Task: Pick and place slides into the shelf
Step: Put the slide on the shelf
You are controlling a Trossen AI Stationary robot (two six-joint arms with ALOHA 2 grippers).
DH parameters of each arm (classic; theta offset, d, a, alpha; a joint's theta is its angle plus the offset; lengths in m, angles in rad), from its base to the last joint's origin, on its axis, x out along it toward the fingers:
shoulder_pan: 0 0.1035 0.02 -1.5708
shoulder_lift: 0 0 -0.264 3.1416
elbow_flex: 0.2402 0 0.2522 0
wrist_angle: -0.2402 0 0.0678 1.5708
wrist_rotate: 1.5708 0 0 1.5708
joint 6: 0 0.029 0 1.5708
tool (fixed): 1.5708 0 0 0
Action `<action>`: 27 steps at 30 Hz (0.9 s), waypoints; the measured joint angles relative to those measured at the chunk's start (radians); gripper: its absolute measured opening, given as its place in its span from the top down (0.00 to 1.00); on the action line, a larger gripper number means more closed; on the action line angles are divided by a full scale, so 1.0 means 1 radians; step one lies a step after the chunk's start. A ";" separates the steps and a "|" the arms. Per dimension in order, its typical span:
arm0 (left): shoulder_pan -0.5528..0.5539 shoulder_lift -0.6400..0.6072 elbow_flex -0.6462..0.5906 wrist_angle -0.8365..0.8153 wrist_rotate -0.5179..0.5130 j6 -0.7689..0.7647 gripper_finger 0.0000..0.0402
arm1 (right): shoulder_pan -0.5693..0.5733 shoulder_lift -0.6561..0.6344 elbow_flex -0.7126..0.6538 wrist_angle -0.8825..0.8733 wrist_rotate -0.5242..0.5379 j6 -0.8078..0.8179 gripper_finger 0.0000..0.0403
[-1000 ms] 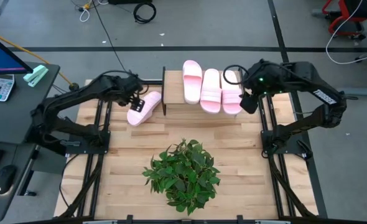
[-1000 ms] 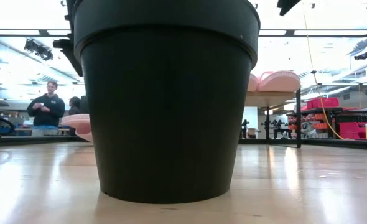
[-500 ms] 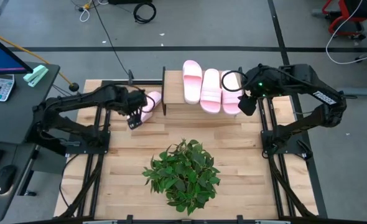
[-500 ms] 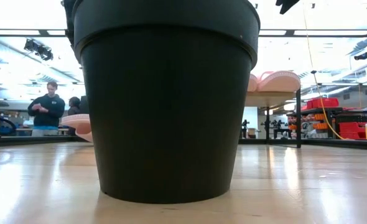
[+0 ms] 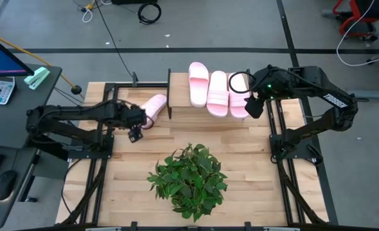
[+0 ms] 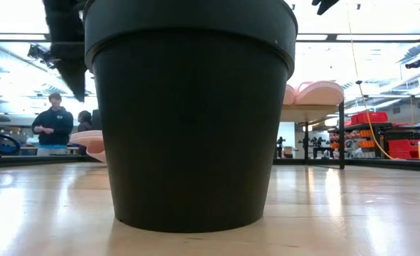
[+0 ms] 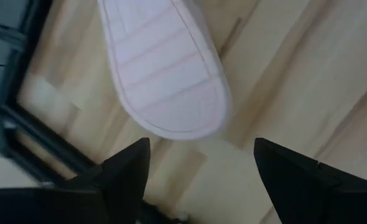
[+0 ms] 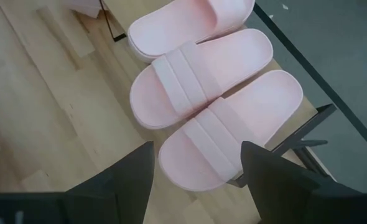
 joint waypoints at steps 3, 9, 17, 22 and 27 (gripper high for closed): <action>-0.051 -0.083 -0.082 0.040 -0.025 -0.096 0.30 | 0.000 0.000 0.000 0.000 0.000 -0.003 0.39; -0.170 -0.204 -0.162 0.034 -0.174 -0.143 0.35 | 0.000 0.000 0.000 0.003 0.000 -0.011 0.39; -0.272 -0.223 -0.180 0.059 -0.175 -0.113 0.37 | 0.000 0.000 0.000 0.012 -0.001 -0.002 0.39; -0.324 -0.213 -0.183 0.067 -0.167 -0.113 0.36 | 0.000 0.000 0.000 0.026 -0.002 0.000 0.39; -0.359 -0.162 -0.185 0.105 -0.165 -0.144 0.33 | 0.000 0.000 0.000 0.029 -0.002 0.001 0.39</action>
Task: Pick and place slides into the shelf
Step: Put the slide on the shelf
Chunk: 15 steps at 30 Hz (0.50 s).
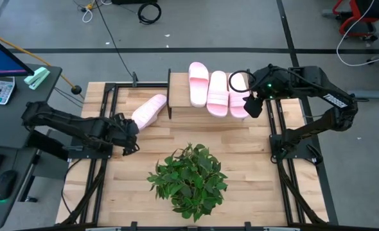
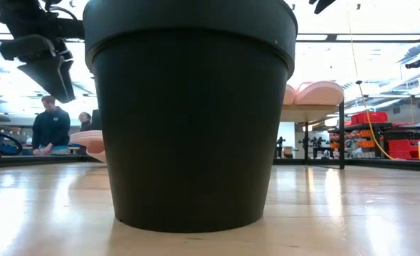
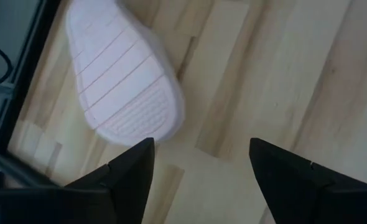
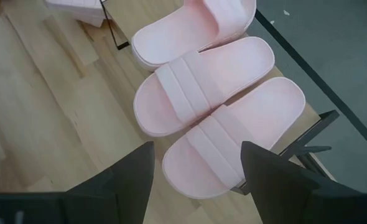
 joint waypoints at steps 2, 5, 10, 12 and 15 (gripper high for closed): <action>-0.009 0.030 0.000 0.025 0.001 0.000 0.31 | 0.000 0.000 0.000 0.000 0.000 0.000 0.39; -0.004 0.074 0.000 0.038 0.001 -0.014 0.30 | 0.000 0.000 0.000 0.002 0.000 0.001 0.39; 0.013 0.179 0.000 0.028 -0.017 -0.070 0.30 | 0.000 0.000 0.000 0.020 0.000 -0.001 0.39; 0.019 0.234 0.000 0.029 -0.042 -0.046 0.31 | 0.000 0.000 0.000 0.021 0.000 -0.004 0.39; 0.024 0.310 0.000 0.035 -0.080 -0.010 0.31 | 0.000 0.000 0.000 0.021 0.000 -0.004 0.39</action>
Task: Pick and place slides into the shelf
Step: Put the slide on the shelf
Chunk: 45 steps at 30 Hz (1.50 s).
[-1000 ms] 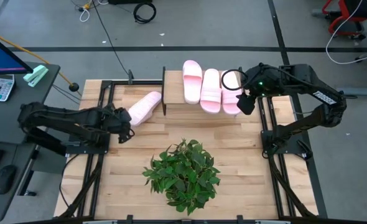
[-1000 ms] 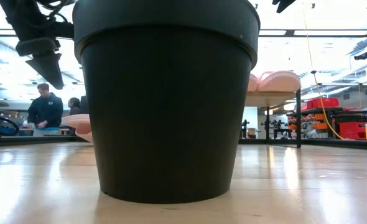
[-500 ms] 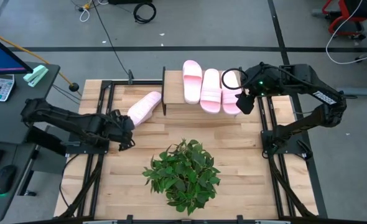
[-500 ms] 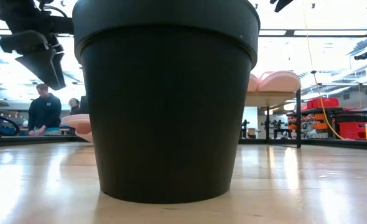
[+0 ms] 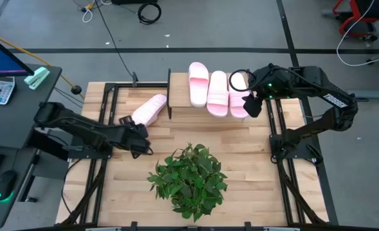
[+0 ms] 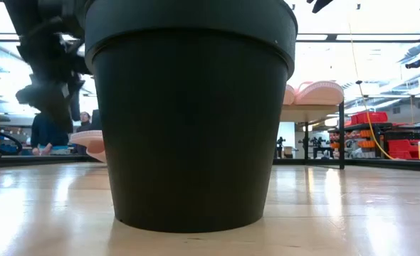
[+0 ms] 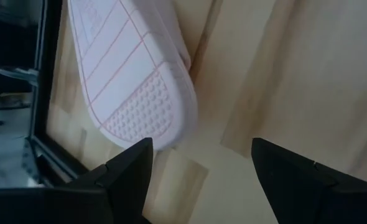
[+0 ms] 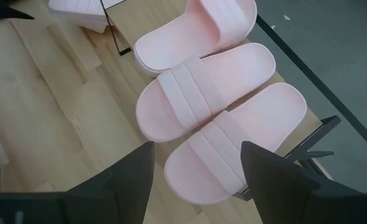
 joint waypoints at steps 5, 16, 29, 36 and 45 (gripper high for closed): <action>0.000 0.109 0.000 0.005 -0.041 -0.022 0.31 | 0.000 0.000 0.000 0.000 0.000 -0.001 0.39; 0.017 0.281 0.000 0.118 -0.166 -0.065 0.31 | 0.000 0.000 0.000 -0.001 -0.013 0.009 0.39; 0.193 0.361 0.000 0.084 -0.241 -0.112 0.38 | 0.000 0.000 0.000 -0.001 -0.013 0.034 0.39; 0.272 0.361 0.000 0.087 -0.248 -0.085 0.54 | 0.000 0.000 0.000 0.001 -0.013 0.035 0.39; 0.298 0.348 0.001 0.034 -0.240 -0.105 0.86 | 0.000 0.000 0.000 0.002 -0.012 0.034 0.39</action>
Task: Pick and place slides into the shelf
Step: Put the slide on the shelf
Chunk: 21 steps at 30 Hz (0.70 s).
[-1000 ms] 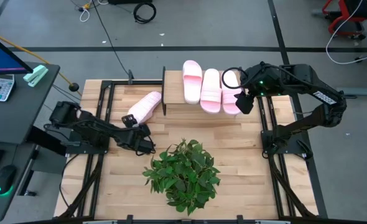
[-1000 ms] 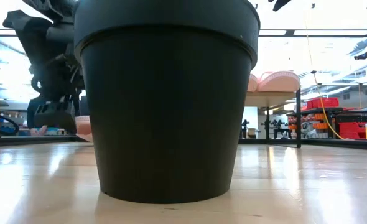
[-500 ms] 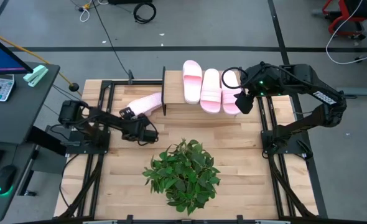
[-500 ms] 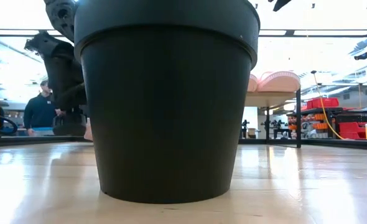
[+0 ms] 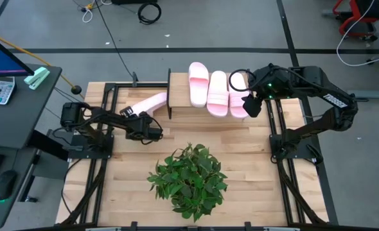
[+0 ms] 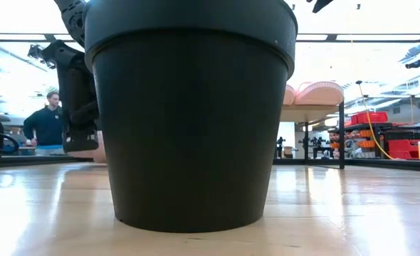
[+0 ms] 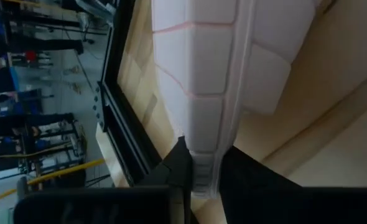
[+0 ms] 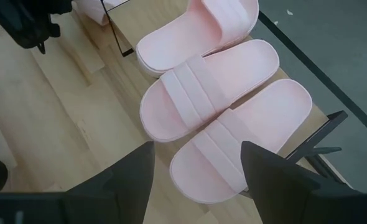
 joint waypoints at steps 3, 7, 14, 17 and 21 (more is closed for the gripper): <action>-0.004 -0.040 0.001 -0.038 0.035 -0.012 0.86 | 0.000 0.000 0.000 0.000 0.000 -0.001 0.39; -0.017 -0.135 0.001 -0.103 0.094 -0.039 0.86 | 0.000 0.000 0.000 0.000 0.003 -0.015 0.39; -0.076 -0.337 0.086 -0.293 0.181 -0.081 0.87 | 0.000 0.000 0.000 0.000 0.007 -0.053 0.39; -0.096 -0.408 0.174 -0.355 0.237 -0.071 0.87 | 0.000 0.000 0.000 0.003 0.007 -0.063 0.39; -0.105 -0.468 0.330 -0.478 0.319 -0.071 0.87 | 0.000 0.000 0.000 0.004 0.006 -0.083 0.39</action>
